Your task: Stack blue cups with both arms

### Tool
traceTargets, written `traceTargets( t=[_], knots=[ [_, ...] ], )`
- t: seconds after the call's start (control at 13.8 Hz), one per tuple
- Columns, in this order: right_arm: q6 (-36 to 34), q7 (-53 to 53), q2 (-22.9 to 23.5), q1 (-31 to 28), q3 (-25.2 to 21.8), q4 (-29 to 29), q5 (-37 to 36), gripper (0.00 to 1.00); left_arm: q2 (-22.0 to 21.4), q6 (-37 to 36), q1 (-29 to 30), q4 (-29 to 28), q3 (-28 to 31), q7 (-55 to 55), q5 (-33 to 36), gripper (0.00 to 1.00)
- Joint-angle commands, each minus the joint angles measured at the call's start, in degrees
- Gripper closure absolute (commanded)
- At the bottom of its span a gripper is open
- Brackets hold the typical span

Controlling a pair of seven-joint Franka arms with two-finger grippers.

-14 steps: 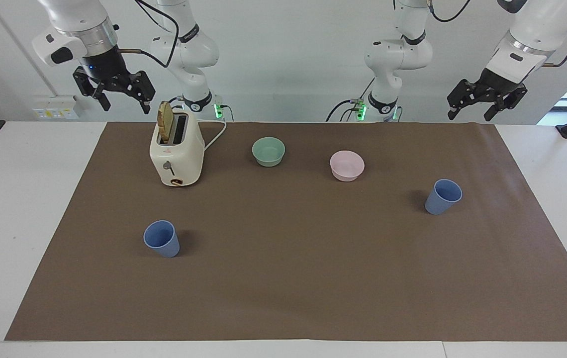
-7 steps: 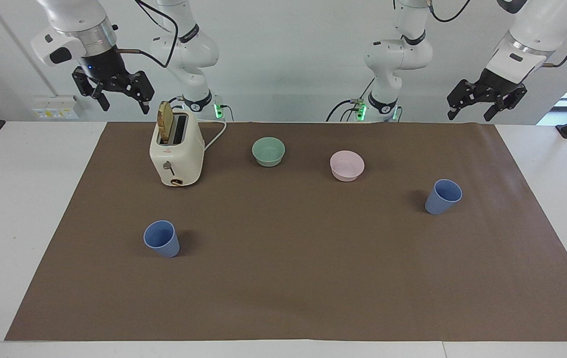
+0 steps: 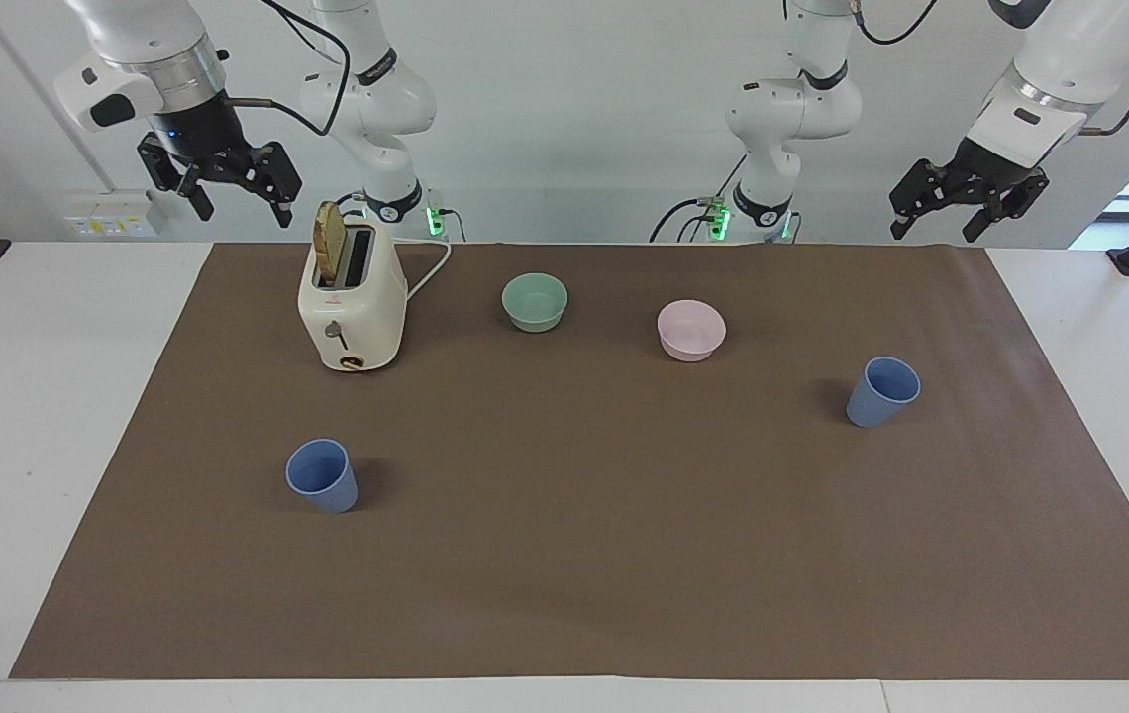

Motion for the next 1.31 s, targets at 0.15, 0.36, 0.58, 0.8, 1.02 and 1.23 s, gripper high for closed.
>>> traceTargets(
  t=[0.15, 0.36, 0.58, 0.8, 1.02, 1.23],
  knots=[
    [0.1, 1.0, -0.9, -0.8, 0.4, -0.8, 0.5, 0.0, -1.7, 0.4, 1.7, -2.7, 0.3, 0.6, 0.7, 0.0],
    [0.2, 1.0, -1.0, -0.8, 0.4, -0.8, 0.5, 0.0, -1.7, 3.6, 3.1, -6.1, 0.3, 0.7, 0.7, 0.0],
    [0.2, 0.8, -0.9, -0.8, 0.4, -0.8, 0.5, 0.0, -1.3, 9.2, 5.0, -10.5, 0.3, 0.7, 0.7, 0.0],
    [0.2, 0.8, -0.9, -0.7, 0.6, -0.8, 0.5, 0.0, -1.0, 15.1, 7.3, -14.3, 0.3, 0.9, 0.7, 0.0],
    [0.2, 0.8, -1.0, -0.7, 0.6, -0.8, 0.5, 0.0, -0.6, 21.5, 8.9, -17.7, 0.3, 1.0, 0.7, 0.0],
    [0.2, 0.7, -1.0, -0.7, 0.6, -0.8, 0.5, 0.0, 2.0, 25.2, 10.4, -18.5, 0.3, 1.0, 0.7, 0.0]
  ],
)
